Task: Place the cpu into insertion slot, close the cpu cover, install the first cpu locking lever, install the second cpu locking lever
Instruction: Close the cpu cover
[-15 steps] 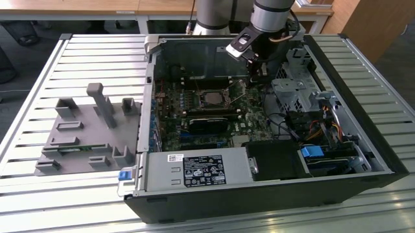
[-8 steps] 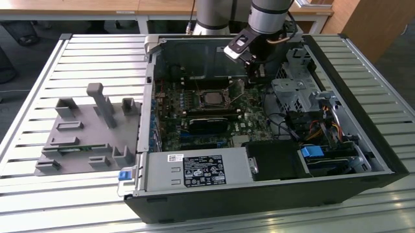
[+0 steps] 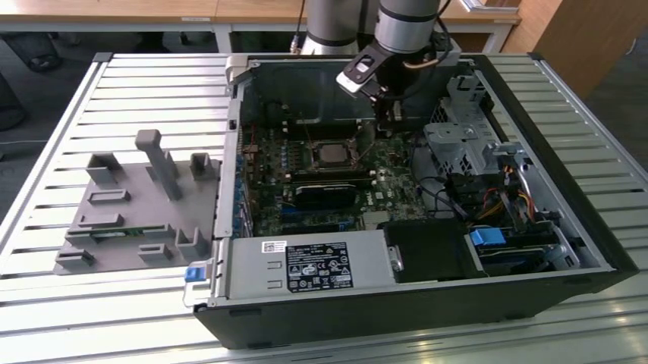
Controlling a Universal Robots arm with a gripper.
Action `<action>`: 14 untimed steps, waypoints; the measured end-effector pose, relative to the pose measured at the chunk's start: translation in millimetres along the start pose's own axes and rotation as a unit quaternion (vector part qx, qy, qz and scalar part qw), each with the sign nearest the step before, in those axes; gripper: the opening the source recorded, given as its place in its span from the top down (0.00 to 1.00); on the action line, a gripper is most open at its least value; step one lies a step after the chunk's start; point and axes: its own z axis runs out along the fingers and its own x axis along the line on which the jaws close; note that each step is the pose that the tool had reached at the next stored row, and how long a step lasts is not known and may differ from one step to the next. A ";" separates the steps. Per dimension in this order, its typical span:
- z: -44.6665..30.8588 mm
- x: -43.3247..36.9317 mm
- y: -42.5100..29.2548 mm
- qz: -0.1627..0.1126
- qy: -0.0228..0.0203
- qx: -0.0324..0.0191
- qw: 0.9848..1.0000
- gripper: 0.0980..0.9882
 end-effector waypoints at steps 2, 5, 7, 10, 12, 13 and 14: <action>0.2 0.1 -5.7 0.000 0.000 0.000 1.000 0.99; 0.6 0.2 -15.5 0.000 0.000 0.000 1.000 0.99; 1.1 0.2 -19.6 0.000 0.000 0.000 1.000 0.99; 1.9 0.4 -25.8 0.000 0.000 0.000 1.000 0.99; 2.8 0.4 -28.7 0.000 0.000 0.000 1.000 0.99; 3.3 0.5 -30.1 0.000 0.000 0.000 1.000 0.99; 4.0 0.5 -31.7 0.000 0.000 0.000 1.000 0.99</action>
